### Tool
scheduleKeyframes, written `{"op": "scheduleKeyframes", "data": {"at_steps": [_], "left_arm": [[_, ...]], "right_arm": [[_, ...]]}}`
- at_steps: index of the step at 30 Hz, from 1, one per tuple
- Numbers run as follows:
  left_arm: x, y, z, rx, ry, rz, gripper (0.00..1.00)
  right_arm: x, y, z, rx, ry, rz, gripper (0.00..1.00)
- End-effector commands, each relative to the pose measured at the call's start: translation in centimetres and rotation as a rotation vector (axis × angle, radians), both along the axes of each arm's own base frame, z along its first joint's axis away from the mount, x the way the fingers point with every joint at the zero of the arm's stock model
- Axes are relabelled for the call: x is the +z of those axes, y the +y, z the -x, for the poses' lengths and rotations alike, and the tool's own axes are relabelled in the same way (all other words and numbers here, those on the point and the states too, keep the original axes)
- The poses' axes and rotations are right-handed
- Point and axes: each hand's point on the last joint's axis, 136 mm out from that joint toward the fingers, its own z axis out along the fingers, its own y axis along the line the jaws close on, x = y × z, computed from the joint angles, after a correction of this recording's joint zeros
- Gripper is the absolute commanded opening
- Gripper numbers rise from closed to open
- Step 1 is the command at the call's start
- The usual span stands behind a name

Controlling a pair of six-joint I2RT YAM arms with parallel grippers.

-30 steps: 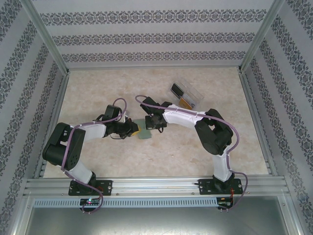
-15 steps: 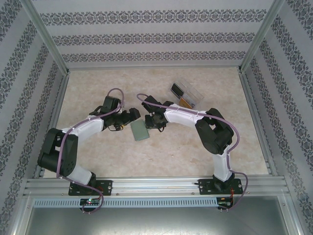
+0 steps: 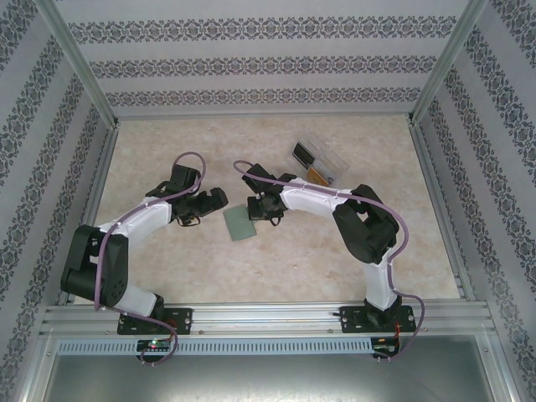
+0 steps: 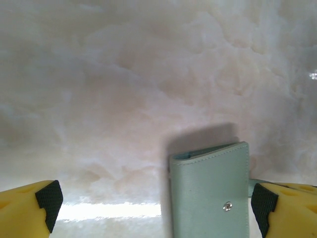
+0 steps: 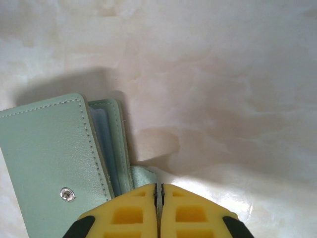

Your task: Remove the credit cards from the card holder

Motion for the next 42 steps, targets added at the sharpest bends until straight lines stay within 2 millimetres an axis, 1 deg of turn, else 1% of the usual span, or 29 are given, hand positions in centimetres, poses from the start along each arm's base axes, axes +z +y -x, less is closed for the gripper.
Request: {"op": "scheduleKeyframes", "data": {"at_steps": [1, 3, 5, 7, 8, 10, 12, 15, 17, 21, 23, 25, 27, 31, 34, 39, 42], "left_arm": [[2.0, 1.6, -0.2, 0.012, -0.037, -0.045, 0.99], [2.6, 1.9, -0.2, 0.020, -0.057, -0.043, 0.99], [3.0, 2.2, -0.3, 0.029, -0.069, -0.044, 0.99], [3.1, 2.3, -0.1, 0.034, -0.072, -0.043, 0.99], [3.1, 2.3, -0.1, 0.035, -0.073, -0.042, 0.99], [3.1, 2.3, 0.0, 0.034, -0.073, -0.026, 0.99], [3.2, 2.2, 0.1, 0.032, -0.068, -0.004, 0.99], [3.1, 2.0, 0.2, 0.020, -0.060, 0.009, 0.99], [3.0, 1.9, 0.1, 0.022, -0.058, 0.016, 0.99], [2.7, 1.2, 0.0, 0.005, -0.052, 0.057, 0.99], [2.8, 0.6, -0.1, -0.012, -0.056, 0.089, 1.00], [2.7, -0.3, -0.2, -0.030, -0.058, 0.145, 0.99], [2.5, -1.4, -0.3, -0.054, -0.058, 0.202, 0.97], [1.9, -3.4, -0.5, -0.101, -0.023, 0.304, 0.90], [1.6, -4.9, -0.8, -0.122, 0.001, 0.351, 0.85], [1.7, -6.9, -1.6, -0.160, 0.003, 0.361, 0.76], [1.8, -8.2, -2.1, -0.189, 0.010, 0.356, 0.69]], "right_arm": [[5.2, -0.8, -2.2, -0.015, -0.164, -0.018, 0.04], [7.7, -0.4, -2.8, -0.005, -0.231, -0.062, 0.03], [9.5, 0.4, -3.1, 0.013, -0.266, -0.118, 0.03], [10.6, 1.6, -3.1, 0.041, -0.270, -0.174, 0.03], [10.7, 2.2, -3.1, 0.056, -0.263, -0.201, 0.03], [10.2, 3.1, -3.0, 0.073, -0.244, -0.221, 0.03], [9.5, 3.5, -3.0, 0.074, -0.221, -0.225, 0.03], [9.0, 4.0, -3.0, 0.077, -0.203, -0.244, 0.03], [8.8, 3.8, -3.1, 0.067, -0.205, -0.232, 0.03], [9.4, 3.1, -3.3, 0.046, -0.216, -0.225, 0.03], [9.4, 2.3, -3.5, 0.037, -0.221, -0.201, 0.03], [8.6, 0.8, -4.0, 0.015, -0.195, -0.183, 0.03], [7.1, -0.7, -4.3, -0.007, -0.155, -0.183, 0.04], [4.6, -3.9, -5.0, -0.029, -0.109, -0.134, 0.04], [3.3, -5.6, -5.3, -0.050, -0.089, -0.122, 0.04], [2.0, -7.1, -5.4, -0.042, -0.067, -0.097, 0.04], [1.7, -7.5, -5.4, -0.039, -0.067, -0.105, 0.05]]}}
